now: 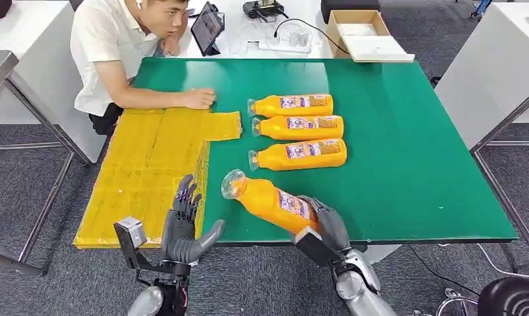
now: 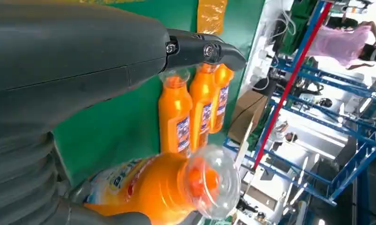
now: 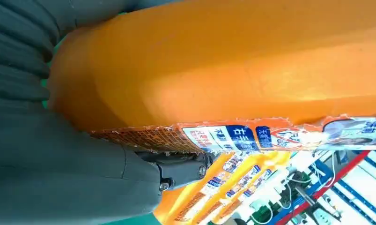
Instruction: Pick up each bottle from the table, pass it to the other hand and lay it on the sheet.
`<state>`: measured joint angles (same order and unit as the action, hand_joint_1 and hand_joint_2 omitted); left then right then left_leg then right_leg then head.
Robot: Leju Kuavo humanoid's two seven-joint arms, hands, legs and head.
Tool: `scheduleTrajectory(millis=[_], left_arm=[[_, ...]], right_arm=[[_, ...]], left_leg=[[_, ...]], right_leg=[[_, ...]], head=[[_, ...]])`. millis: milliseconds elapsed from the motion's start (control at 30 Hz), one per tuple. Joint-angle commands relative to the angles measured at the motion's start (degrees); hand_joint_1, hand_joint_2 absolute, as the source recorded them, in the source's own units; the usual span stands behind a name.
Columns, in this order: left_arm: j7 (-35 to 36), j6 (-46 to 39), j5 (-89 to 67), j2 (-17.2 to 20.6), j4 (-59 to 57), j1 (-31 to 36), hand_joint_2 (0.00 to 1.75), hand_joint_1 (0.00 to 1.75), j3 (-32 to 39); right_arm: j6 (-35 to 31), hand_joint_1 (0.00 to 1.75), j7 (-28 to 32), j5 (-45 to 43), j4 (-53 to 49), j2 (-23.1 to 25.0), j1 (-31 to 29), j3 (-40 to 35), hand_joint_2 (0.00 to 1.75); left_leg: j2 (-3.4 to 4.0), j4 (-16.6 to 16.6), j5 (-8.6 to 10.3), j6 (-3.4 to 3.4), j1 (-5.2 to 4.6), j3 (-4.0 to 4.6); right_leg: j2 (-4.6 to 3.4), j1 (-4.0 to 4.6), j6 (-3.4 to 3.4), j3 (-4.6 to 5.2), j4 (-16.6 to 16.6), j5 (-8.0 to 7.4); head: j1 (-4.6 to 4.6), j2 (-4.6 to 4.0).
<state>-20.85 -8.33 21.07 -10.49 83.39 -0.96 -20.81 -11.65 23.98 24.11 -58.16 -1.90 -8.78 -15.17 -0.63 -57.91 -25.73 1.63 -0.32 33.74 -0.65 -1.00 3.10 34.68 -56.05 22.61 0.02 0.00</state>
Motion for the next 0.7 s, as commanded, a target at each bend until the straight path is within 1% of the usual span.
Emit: scheduleTrajectory(millis=[33, 133, 200, 233, 300, 333, 367, 433, 533, 700], left_arm=[[0.30, 2.94, 0.30, 2.92, 0.07, 0.70, 1.75, 0.00, -5.44], [0.30, 2.94, 0.30, 2.92, 0.07, 0.70, 1.75, 0.00, -5.44], [0.30, 2.94, 0.30, 2.92, 0.07, 0.70, 1.75, 0.00, -5.44], [0.40, 3.66, 0.41, 3.22, -0.18, 1.04, 1.75, 0.00, -5.74], [0.69, 4.70, 0.73, 3.13, -0.80, 1.50, 1.75, 0.00, -6.23], [0.93, 5.32, 1.33, 2.93, -1.15, 1.81, 1.75, 0.00, -6.43], [1.04, 5.62, 1.43, 2.76, -1.31, 2.08, 1.75, 0.00, -6.78], [1.24, 6.04, 1.47, 2.74, -2.08, 2.92, 1.75, 0.00, -7.79], [3.41, 6.59, 2.85, 2.77, -4.35, 3.97, 1.75, 0.00, -8.67], [2.98, 7.50, 4.41, 2.44, -7.08, 5.26, 1.75, 0.00, -8.75]], right_arm=[[1.76, 1.75, 1.24, -0.86, 0.84, 3.88, -0.65, -1.65, 1.75], [1.76, 1.75, 1.24, -0.86, 0.84, 3.88, -0.65, -1.65, 1.75], [1.76, 1.75, 1.24, -0.86, 0.84, 3.88, -0.65, -1.65, 1.75], [2.54, 1.75, 1.75, -0.94, 1.06, 3.69, -0.89, -2.18, 1.75], [3.52, 1.75, 3.13, -1.01, 1.21, 4.61, -1.38, -3.99, 1.75], [4.01, 1.75, 3.63, -1.33, 0.90, 5.21, -1.61, -4.91, 1.75], [4.46, 1.75, 3.39, -1.01, 0.99, 6.03, -1.93, -6.19, 1.75], [5.16, 1.75, 3.19, -1.24, 1.81, 6.48, -2.93, -9.05, 1.75], [4.86, 1.75, 4.27, -1.33, 2.37, 6.96, -3.73, -12.23, 1.75], [4.24, 1.75, 4.20, -0.75, 0.10, 6.52, -3.75, -15.66, 1.75]], left_leg=[[0.13, 0.04, -0.06, -0.10, 0.04, -0.10], [0.13, 0.06, -0.09, -0.17, 0.07, -0.16], [0.09, 0.05, -0.04, -0.09, 0.03, 0.01], [0.12, 0.03, -0.10, -0.14, 0.06, -0.08], [0.07, 0.03, -0.04, -0.08, 0.04, 0.04], [0.16, 0.04, -0.09, -0.12, 0.06, -0.08], [0.14, 0.03, -0.05, -0.07, 0.03, 0.04], [0.22, 0.01, -0.09, -0.12, 0.07, 0.00], [0.18, 0.04, -0.06, -0.12, 0.07, 0.00], [0.13, 0.07, -0.04, -0.11, 0.05, -0.03]], right_leg=[[-0.05, 0.05, -0.11, -0.05, 0.02, 0.03], [-0.01, 0.09, -0.19, -0.11, 0.03, 0.08], [-0.02, 0.05, -0.11, 0.07, 0.03, 0.03], [-0.01, 0.09, -0.16, -0.03, 0.02, 0.08], [0.00, 0.05, -0.09, 0.09, 0.03, 0.02], [-0.06, 0.08, -0.14, -0.01, 0.03, 0.05], [-0.08, 0.05, -0.08, 0.11, 0.01, 0.01], [-0.12, 0.09, -0.14, 0.07, -0.01, 0.04], [-0.07, 0.08, -0.13, 0.07, 0.01, 0.02], [-0.03, 0.06, -0.13, 0.05, 0.04, 0.03]], head=[[-0.02, -0.02], [0.00, 0.00], [0.00, 0.00], [-0.02, -0.02], [0.00, 0.00], [0.00, 0.00], [0.00, 0.00], [0.00, 0.00], [0.00, -0.02], [0.00, 0.00]])
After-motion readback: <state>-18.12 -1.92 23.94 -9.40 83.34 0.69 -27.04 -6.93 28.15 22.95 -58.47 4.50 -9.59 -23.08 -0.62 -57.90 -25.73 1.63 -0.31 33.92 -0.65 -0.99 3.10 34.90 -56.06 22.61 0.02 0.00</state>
